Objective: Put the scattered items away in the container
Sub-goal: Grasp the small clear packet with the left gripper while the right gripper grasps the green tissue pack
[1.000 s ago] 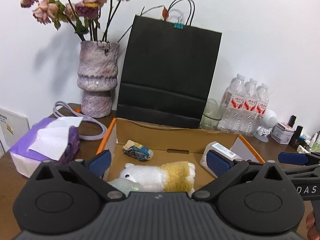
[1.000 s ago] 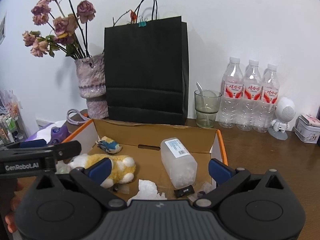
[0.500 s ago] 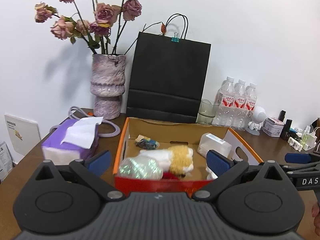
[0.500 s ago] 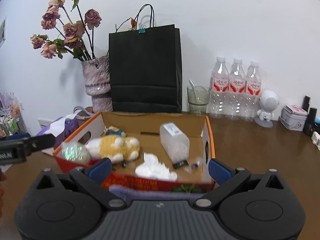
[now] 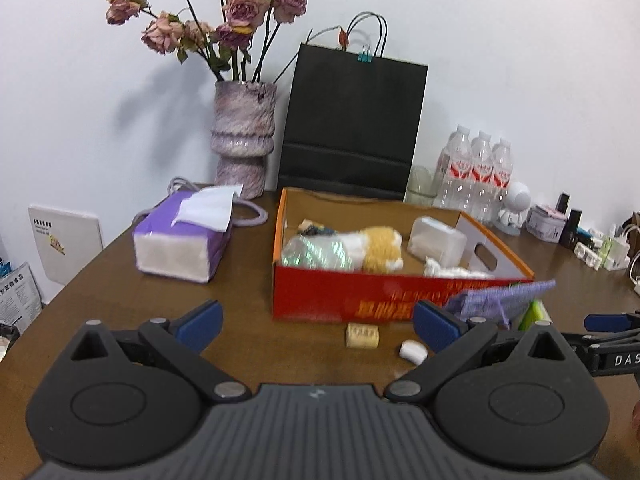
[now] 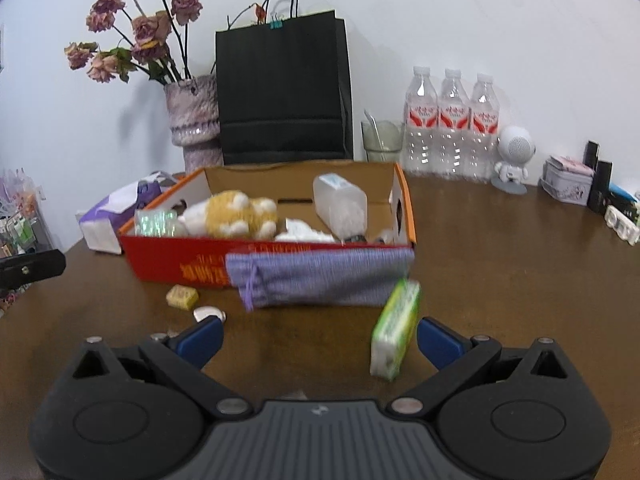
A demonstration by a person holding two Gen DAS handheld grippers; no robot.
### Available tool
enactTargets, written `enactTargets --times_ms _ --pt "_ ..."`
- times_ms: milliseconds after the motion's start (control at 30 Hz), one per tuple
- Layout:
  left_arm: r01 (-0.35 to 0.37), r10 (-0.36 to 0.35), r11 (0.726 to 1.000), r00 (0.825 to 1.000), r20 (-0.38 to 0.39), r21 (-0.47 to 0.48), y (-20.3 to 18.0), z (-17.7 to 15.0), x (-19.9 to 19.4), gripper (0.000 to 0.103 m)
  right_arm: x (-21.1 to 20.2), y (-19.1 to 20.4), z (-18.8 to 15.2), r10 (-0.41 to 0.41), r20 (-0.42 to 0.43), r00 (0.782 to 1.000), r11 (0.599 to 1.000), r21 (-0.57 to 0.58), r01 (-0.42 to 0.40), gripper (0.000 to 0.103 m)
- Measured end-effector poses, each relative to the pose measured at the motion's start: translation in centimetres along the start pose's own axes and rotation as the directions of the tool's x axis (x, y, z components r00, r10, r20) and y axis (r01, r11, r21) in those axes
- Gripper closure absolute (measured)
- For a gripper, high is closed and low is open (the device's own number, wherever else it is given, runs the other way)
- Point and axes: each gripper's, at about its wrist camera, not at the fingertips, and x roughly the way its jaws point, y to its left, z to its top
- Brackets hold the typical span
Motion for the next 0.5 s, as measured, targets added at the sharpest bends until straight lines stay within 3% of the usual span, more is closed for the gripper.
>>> enactTargets --times_ms 500 --pt "0.013 -0.012 1.000 0.995 -0.099 0.008 0.6 -2.9 2.0 0.000 2.3 -0.7 -3.1 -0.045 -0.057 0.997 0.999 -0.022 0.044 0.000"
